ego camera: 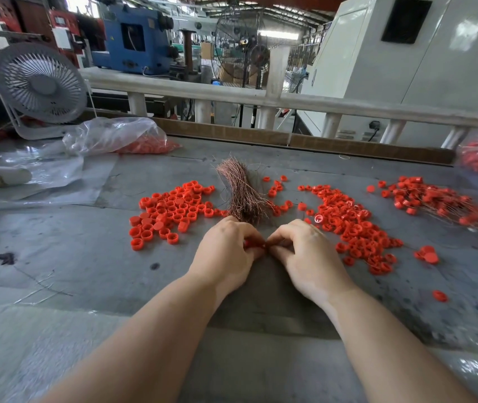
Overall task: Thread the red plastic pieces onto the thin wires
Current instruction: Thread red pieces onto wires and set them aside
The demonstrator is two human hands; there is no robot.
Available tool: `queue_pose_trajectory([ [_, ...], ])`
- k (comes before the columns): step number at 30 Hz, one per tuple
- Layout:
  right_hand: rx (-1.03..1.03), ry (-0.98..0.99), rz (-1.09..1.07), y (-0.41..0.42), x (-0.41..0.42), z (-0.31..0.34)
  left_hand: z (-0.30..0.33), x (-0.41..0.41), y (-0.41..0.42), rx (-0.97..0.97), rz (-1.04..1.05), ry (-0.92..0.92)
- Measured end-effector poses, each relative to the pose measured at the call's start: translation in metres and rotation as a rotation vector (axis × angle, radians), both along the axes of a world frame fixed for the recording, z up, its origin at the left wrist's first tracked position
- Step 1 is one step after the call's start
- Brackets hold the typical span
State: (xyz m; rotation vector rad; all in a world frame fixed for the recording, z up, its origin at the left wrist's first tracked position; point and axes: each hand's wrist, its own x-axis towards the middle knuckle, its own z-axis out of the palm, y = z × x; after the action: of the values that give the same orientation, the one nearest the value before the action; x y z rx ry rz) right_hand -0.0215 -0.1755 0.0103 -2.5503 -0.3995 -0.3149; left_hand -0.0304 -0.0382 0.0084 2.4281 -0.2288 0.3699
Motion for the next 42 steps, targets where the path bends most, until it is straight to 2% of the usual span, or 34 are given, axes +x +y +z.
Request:
queue_pose_trajectory([
  [5,0.021,0.008,0.007,0.0,0.0,0.001,0.0,0.002,0.0,-0.046,0.025,-0.018],
  [13,-0.165,-0.054,0.01,0.0,-0.001,-0.005,-0.002,0.002,-0.001,-0.029,0.072,-0.024],
  [17,0.01,-0.029,-0.031,0.0,-0.001,0.0,-0.002,0.001,-0.001,-0.054,0.087,-0.039],
  [21,0.08,-0.023,-0.084,-0.001,-0.001,0.002,-0.001,0.0,-0.004,-0.042,0.056,-0.066],
  [28,0.085,0.039,-0.142,-0.003,-0.003,0.004,-0.002,-0.002,-0.005,-0.008,0.049,-0.047],
  [32,0.159,0.032,-0.15,-0.003,-0.004,0.008,-0.001,-0.001,-0.004,-0.032,0.058,-0.03],
  [42,0.109,0.044,-0.17,-0.003,-0.004,0.007,0.0,-0.001,-0.005,-0.084,0.088,0.016],
])
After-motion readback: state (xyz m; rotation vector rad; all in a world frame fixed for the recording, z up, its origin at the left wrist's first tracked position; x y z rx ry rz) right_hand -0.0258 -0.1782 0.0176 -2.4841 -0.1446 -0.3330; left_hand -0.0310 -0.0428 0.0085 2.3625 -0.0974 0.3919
